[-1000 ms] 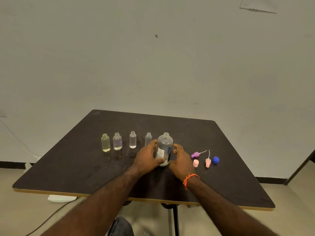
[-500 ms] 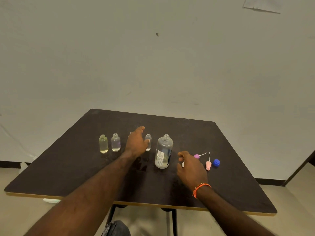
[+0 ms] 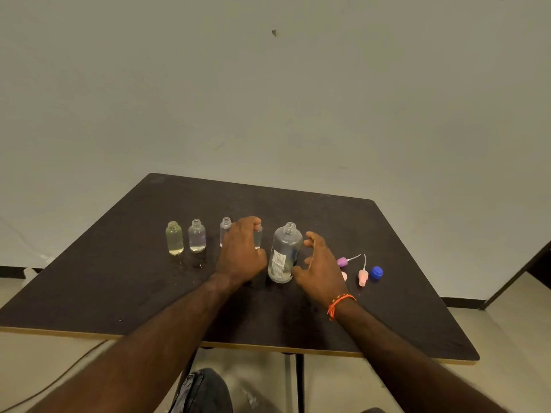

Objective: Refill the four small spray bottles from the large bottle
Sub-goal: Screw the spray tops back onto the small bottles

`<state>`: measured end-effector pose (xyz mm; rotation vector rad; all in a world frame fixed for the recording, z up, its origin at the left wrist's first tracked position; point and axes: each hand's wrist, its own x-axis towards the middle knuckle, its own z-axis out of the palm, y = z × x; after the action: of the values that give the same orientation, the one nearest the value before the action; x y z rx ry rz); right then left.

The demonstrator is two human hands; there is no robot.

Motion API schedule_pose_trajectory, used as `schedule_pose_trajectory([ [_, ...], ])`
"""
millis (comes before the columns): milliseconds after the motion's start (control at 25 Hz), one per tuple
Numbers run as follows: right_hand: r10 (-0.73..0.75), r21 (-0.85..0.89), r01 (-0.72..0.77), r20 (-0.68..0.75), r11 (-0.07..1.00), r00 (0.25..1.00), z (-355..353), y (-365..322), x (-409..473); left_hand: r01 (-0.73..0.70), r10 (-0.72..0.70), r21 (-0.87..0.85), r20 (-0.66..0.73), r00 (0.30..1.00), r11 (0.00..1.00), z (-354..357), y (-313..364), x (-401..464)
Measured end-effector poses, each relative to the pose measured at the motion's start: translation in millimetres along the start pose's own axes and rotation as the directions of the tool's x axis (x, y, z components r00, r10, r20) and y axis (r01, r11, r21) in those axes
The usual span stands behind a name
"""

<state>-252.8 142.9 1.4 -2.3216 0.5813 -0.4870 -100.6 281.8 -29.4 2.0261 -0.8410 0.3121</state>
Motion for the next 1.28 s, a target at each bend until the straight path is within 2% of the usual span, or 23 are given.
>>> schedule_pose_trajectory([
  [80, -0.030, 0.066, 0.031, -0.016, 0.997, 0.999, 4, -3, 6, -0.081, 0.101, -0.105, 0.200, 0.975, 0.991, -8, 8, -15],
  [160, -0.035, 0.137, 0.036, -0.009, 0.990, 0.999, 7, -5, 10, -0.039, 0.098, -0.171, 0.352, 0.931, 0.985, -10, 12, -21],
  [480, -0.021, 0.246, 0.026, -0.025, 0.969, 0.999, -10, 3, 32, -0.008, 0.055, -0.136, 0.348, 0.936, 0.991, 11, 35, 2],
  [680, -0.001, 0.197, 0.009, -0.040, 0.980, 0.999, -44, 28, 73, -0.017, 0.053, -0.094, 0.393, 0.918, 0.995, 48, 59, 48],
  [1040, 0.124, 0.151, -0.110, -0.086, 0.982, 0.989, -80, 86, 130, -0.027, 0.048, -0.050, 0.498, 0.866, 0.998, 137, 79, 115],
  [1280, 0.145, 0.151, -0.133, -0.074, 0.980, 0.987, -77, 92, 129, -0.033, 0.029, -0.001, 0.522, 0.852, 0.999, 142, 75, 111],
])
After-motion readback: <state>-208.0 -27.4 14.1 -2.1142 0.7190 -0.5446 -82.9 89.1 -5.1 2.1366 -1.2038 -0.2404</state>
